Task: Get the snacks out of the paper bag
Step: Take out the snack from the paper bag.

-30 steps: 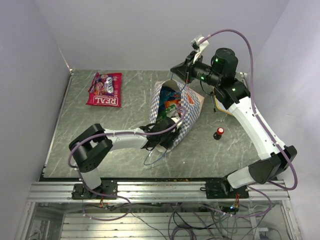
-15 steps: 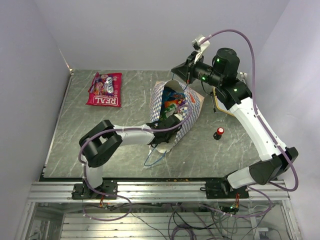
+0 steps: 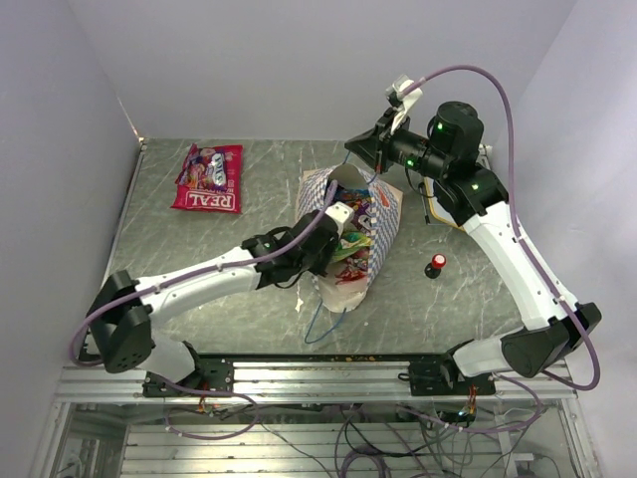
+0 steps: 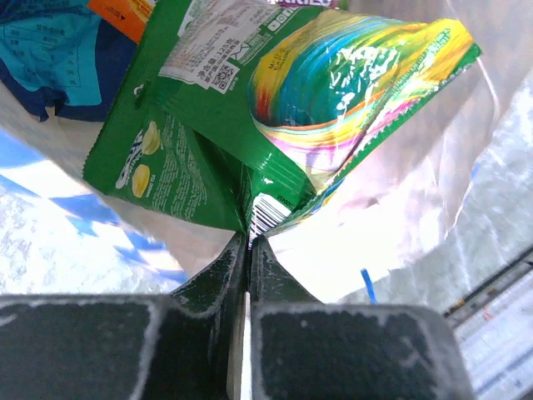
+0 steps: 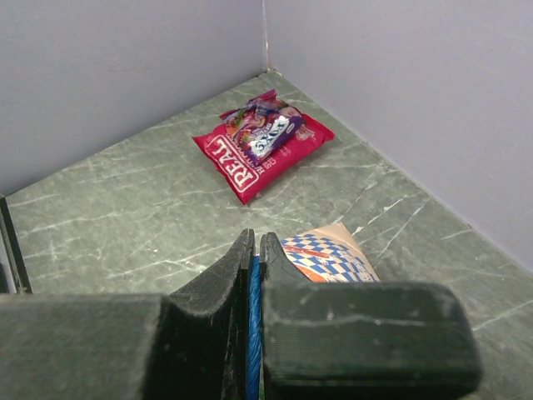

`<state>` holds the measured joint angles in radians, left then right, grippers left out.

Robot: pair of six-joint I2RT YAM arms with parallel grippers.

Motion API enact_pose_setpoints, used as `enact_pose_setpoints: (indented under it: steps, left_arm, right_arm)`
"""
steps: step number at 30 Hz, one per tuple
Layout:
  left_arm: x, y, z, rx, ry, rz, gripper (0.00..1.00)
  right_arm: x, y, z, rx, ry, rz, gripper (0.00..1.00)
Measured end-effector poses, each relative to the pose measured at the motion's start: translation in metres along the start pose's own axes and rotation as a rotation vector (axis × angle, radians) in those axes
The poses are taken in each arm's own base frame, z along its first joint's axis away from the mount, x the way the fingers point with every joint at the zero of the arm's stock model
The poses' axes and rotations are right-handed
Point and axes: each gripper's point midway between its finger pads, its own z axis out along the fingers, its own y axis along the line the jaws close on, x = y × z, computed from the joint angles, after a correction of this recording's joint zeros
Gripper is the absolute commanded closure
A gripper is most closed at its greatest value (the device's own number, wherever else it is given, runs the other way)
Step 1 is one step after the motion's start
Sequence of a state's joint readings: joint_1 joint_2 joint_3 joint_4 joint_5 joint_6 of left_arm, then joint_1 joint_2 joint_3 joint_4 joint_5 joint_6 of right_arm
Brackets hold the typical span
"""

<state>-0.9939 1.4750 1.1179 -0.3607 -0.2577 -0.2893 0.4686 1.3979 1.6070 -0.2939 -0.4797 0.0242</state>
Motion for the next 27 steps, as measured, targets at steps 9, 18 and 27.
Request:
enact_pose_setpoints:
  steps: [9,18,27]
  left_arm:
    - [-0.028,-0.006,-0.065,0.087,-0.039,-0.091,0.93]
    - [-0.107,-0.003,-0.152,0.135,-0.224,-0.211,0.93]
    - [-0.162,0.035,-0.228,0.018,-0.407,-0.285,0.93]
  right_arm:
    - [0.002,-0.001,0.002,0.0,-0.015,-0.017,1.0]
    - [0.001,-0.002,0.002,0.001,-0.019,-0.032,1.0]
    - [0.001,-0.003,0.002,0.005,-0.021,-0.051,1.0]
